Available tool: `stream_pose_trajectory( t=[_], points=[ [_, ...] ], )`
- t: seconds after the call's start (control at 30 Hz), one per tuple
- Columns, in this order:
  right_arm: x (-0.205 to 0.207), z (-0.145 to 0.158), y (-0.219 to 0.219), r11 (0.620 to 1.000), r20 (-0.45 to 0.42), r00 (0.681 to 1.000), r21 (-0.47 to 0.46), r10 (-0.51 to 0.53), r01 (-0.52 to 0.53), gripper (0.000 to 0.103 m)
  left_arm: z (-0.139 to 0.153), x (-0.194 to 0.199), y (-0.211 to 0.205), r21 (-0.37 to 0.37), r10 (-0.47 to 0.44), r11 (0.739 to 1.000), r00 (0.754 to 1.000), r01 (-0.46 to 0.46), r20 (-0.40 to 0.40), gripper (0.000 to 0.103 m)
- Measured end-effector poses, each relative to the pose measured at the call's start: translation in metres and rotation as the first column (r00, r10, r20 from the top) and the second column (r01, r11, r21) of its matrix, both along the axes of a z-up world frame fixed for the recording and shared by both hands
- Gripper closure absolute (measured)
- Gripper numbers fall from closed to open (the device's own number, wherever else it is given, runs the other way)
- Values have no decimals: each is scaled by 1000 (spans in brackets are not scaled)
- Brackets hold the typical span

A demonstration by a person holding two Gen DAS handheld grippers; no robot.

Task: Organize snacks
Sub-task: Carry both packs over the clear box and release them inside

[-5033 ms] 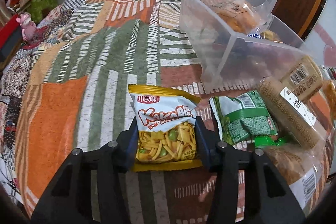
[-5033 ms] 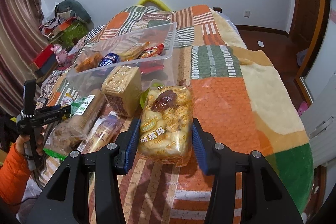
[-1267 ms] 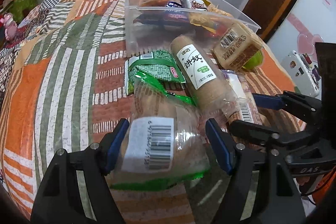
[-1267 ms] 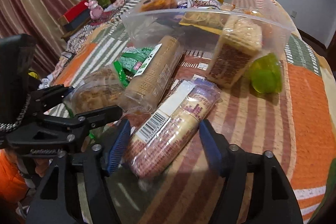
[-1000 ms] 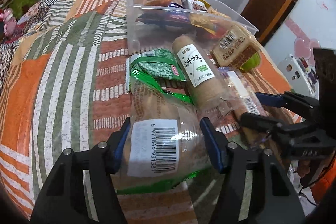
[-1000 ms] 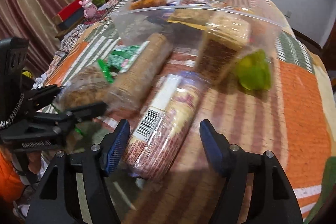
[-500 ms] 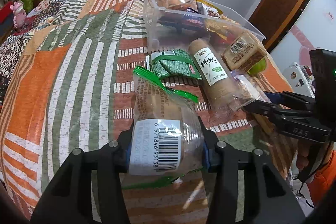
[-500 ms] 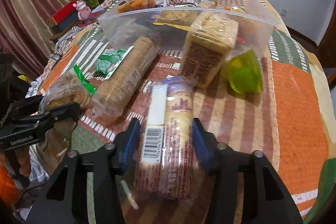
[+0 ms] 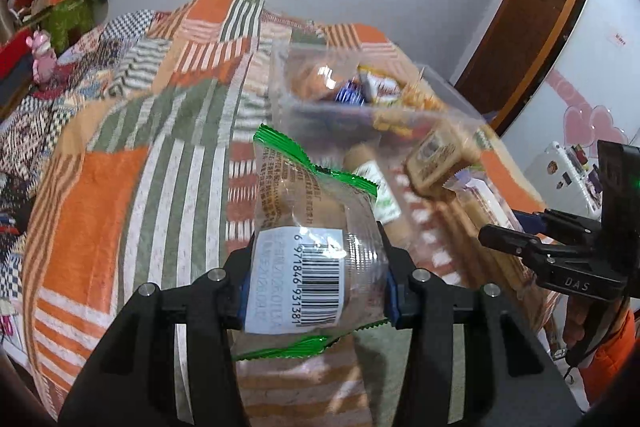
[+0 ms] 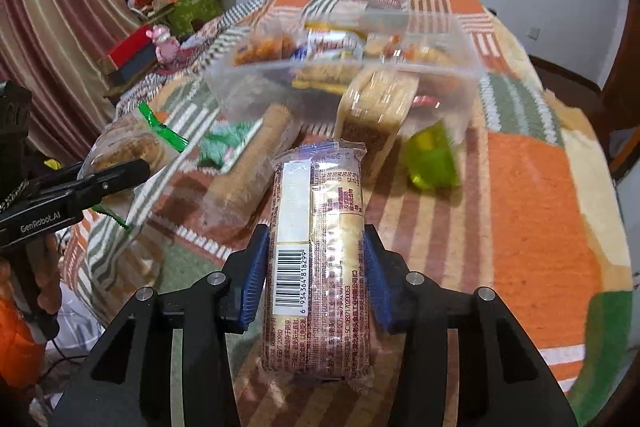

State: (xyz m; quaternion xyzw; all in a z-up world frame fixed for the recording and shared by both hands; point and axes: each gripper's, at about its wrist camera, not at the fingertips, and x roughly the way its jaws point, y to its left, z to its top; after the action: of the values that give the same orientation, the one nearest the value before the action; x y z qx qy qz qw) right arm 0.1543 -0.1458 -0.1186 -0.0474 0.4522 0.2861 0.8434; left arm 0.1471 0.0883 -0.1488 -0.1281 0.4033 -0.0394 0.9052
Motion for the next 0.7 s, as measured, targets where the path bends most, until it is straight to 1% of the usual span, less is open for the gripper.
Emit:
stream_pose_trajectory(
  t=[0.13, 0.3, 0.47, 0.57, 0.7],
  points=[
    [5, 16, -7, 999, 35, 999, 33, -19, 17, 61, 21, 10, -2, 7, -4, 1000, 999, 4, 50, 55],
    [17, 42, -11, 998, 114, 993, 47, -44, 39, 61, 43, 30, -4, 5, -15, 1000, 995, 15, 98, 55],
    [35, 60, -11, 996, 177, 981, 57, -73, 64, 61, 58, 55, -9, 21, -44, 999, 992, 41, 122, 55],
    [49, 65, -12, 995, 189, 978, 66, -86, 75, 61, 64, 72, -13, 58, -54, 997, 990, 46, 133, 55],
    [69, 66, -11, 994, 187, 978, 72, -96, 84, 61, 66, 94, -16, 70, -64, 996, 989, 55, 134, 55]
  ],
)
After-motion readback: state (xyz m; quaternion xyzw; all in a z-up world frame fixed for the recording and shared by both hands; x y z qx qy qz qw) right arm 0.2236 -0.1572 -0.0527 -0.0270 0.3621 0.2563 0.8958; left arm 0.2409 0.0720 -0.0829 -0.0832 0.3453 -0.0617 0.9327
